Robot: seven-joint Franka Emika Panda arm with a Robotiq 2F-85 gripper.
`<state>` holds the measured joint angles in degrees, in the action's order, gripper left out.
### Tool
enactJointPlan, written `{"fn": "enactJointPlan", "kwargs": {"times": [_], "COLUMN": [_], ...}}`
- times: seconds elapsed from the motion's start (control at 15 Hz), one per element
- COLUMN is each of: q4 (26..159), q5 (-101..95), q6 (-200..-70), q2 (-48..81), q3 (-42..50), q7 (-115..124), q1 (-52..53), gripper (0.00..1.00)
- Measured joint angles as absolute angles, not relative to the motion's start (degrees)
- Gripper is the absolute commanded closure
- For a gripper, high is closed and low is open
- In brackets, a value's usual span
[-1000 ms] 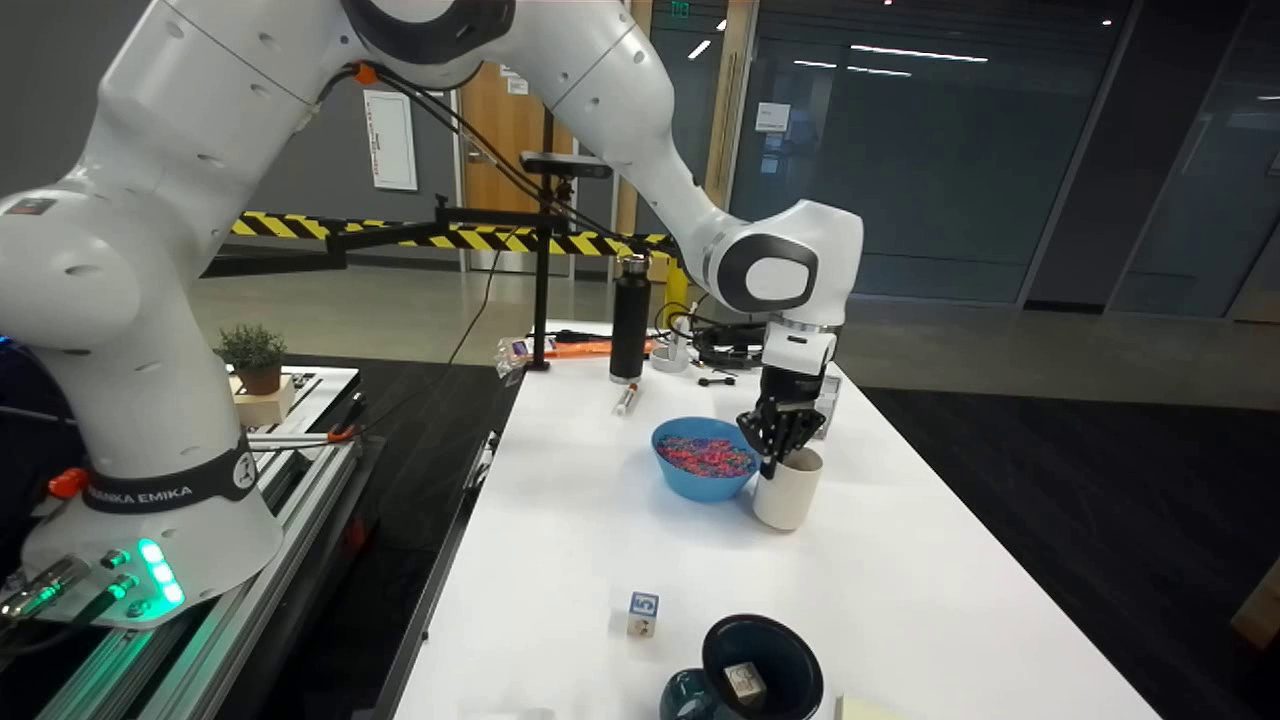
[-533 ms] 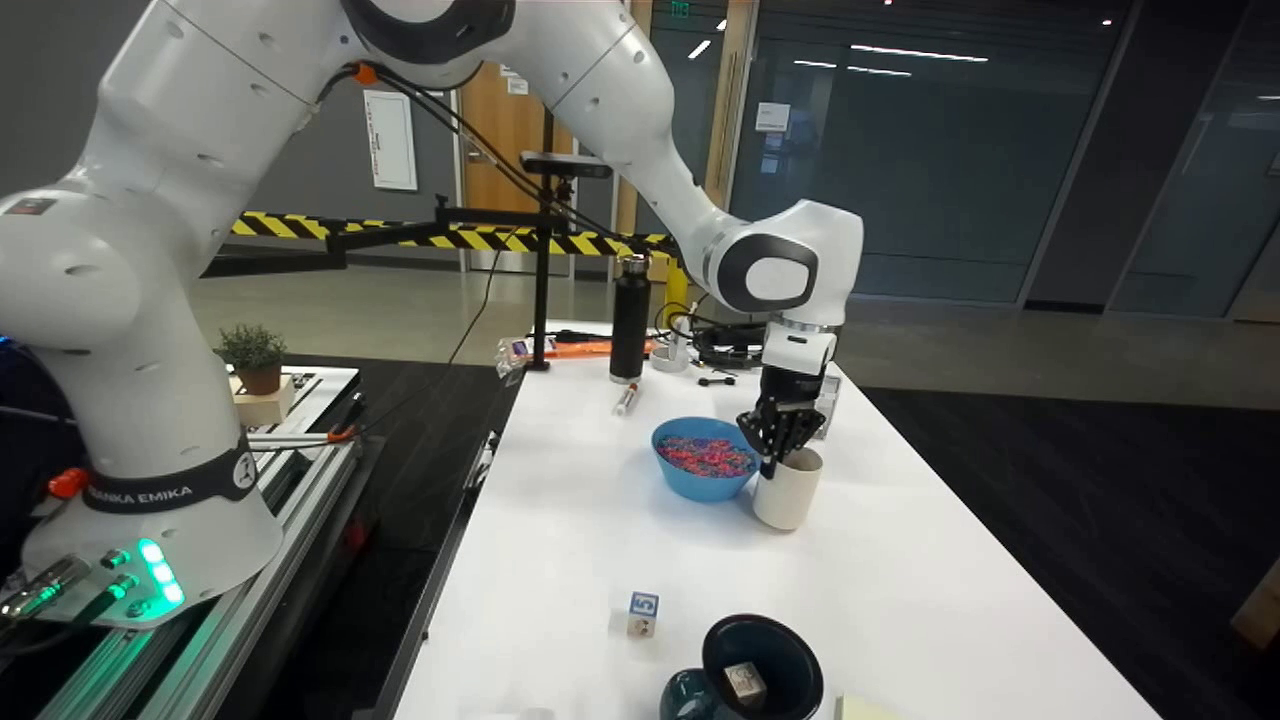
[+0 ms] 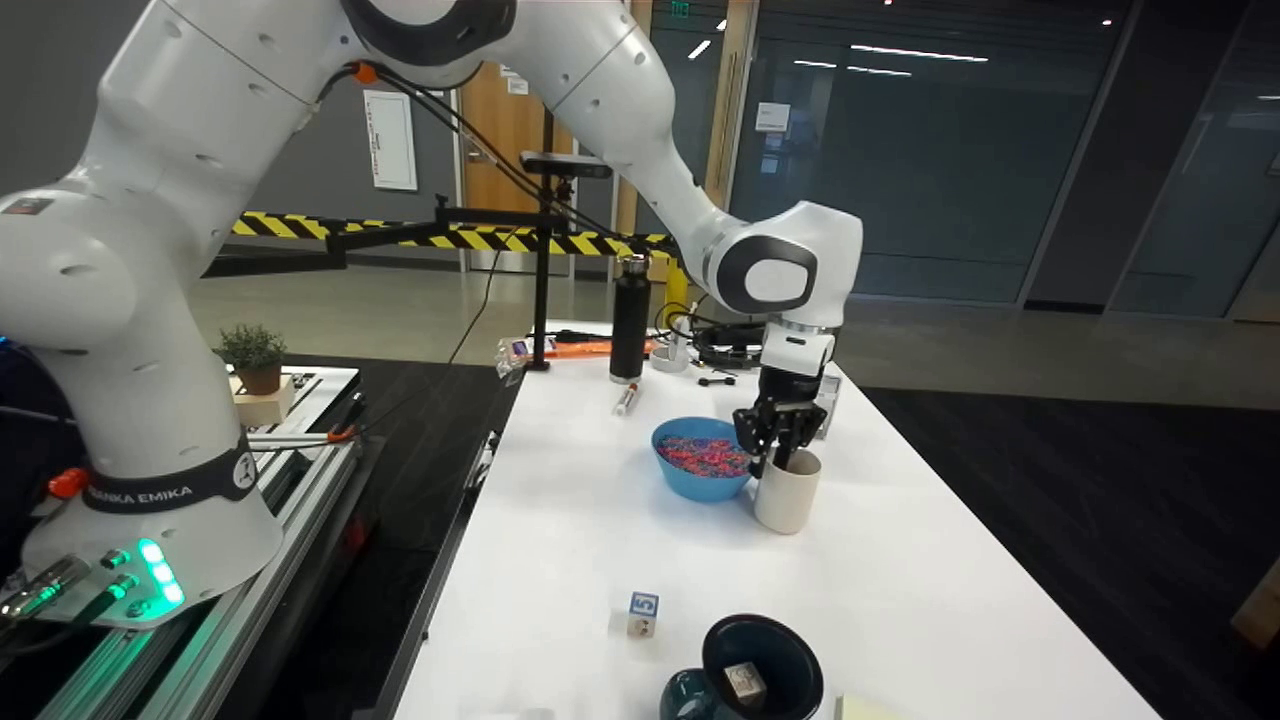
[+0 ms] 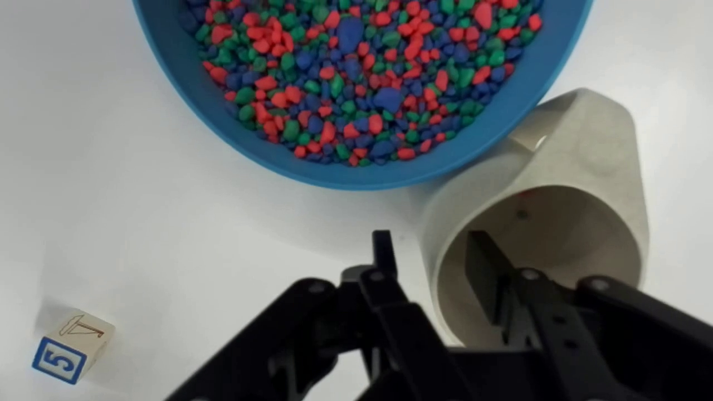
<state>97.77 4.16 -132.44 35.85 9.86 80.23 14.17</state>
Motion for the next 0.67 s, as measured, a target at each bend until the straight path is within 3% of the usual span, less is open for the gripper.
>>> {"fn": "enactJointPlan", "kwargs": {"times": [0.07,0.13,0.2,0.4,0.67], "q4": [97.77,97.77,97.77,97.77,97.92], "q5": [4.16,4.16,4.16,4.16,4.16], "q6": [-132.44,-132.44,-132.44,-132.42,-132.40], "q2": [35.85,35.85,35.85,35.86,35.66], "q3": [9.84,9.82,9.79,9.21,8.87], "q7": [80.23,80.23,80.23,80.23,80.17], "q1": [14.15,14.13,14.10,13.70,13.60], "gripper": [0.46,0.17,0.17,0.01,0.00]}}
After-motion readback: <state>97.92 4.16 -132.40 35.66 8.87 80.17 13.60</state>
